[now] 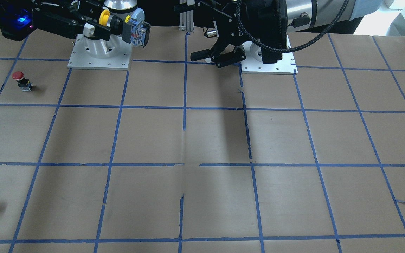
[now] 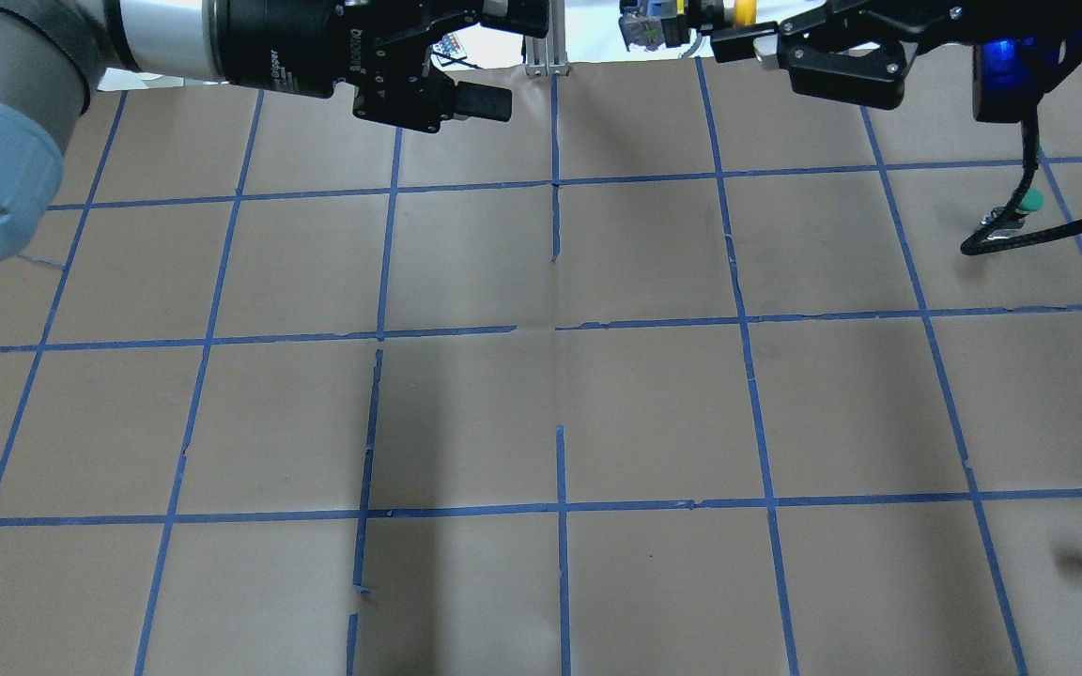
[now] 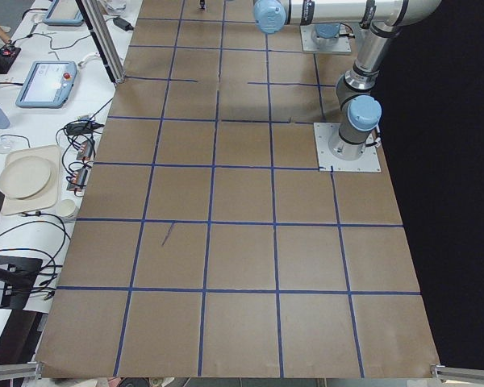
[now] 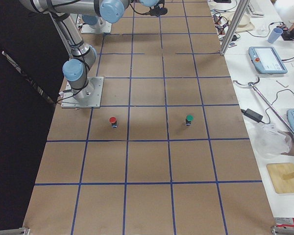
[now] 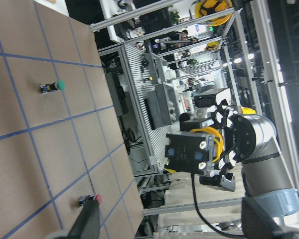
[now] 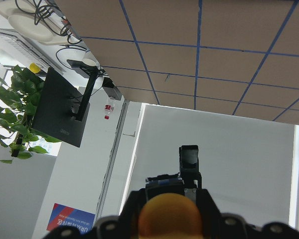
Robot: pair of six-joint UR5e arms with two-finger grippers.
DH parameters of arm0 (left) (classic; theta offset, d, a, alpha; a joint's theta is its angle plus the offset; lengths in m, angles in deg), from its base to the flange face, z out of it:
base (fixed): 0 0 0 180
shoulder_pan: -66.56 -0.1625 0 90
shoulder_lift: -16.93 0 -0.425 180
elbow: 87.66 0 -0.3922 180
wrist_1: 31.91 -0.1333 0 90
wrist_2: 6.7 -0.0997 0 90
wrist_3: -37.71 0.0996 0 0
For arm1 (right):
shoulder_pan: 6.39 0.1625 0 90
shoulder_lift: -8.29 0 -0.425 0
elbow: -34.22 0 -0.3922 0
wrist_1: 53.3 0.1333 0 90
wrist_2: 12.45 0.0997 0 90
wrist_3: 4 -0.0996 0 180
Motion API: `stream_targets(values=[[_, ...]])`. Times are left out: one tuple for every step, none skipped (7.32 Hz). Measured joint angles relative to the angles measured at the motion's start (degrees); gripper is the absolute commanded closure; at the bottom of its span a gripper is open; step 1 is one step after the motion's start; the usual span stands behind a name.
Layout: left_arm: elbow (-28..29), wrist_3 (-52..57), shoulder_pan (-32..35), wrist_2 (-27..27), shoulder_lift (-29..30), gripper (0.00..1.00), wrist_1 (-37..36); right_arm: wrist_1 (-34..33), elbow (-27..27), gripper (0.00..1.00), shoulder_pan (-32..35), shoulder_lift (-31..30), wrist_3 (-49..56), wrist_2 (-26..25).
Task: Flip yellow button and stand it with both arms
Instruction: 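Open the left gripper and withdraw it while the right gripper carries the button away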
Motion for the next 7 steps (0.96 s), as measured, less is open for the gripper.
stream_targets(values=[[1.51, -1.74, -0.12, -9.77, 0.41, 0.0, -1.15, -0.16, 0.12, 0.84, -0.11, 0.45, 1.76, -1.9], [3.24, -2.66, -0.15, -20.74, 1.1, 0.0, -1.59, -0.11, 0.16, 0.84, -0.17, 1.36, 4.59, -5.15], [4.28, -3.03, -0.14, -29.82, 1.69, 0.0, -1.55, 0.15, 0.19, 0.84, -0.23, 2.48, 8.36, -8.87], [4.47, -3.16, -0.13, -37.99, 2.07, 0.0, -1.5, 0.43, 0.2, 0.85, -0.54, 3.36, 12.85, -12.84], [4.45, -3.22, -0.12, -46.68, 2.41, 0.0, -1.55, 1.21, 0.43, 0.91, -1.06, 3.79, 18.91, -16.92], [4.44, -3.27, -0.09, -53.84, 2.7, 0.0, -1.69, 2.49, 1.07, 0.92, -1.57, 3.95, 26.89, -21.46], [4.36, -3.32, -0.06, -58.85, 2.88, 0.0, -1.89, 3.42, 1.96, 0.92, -1.98, 3.95, 35.71, -26.41]])
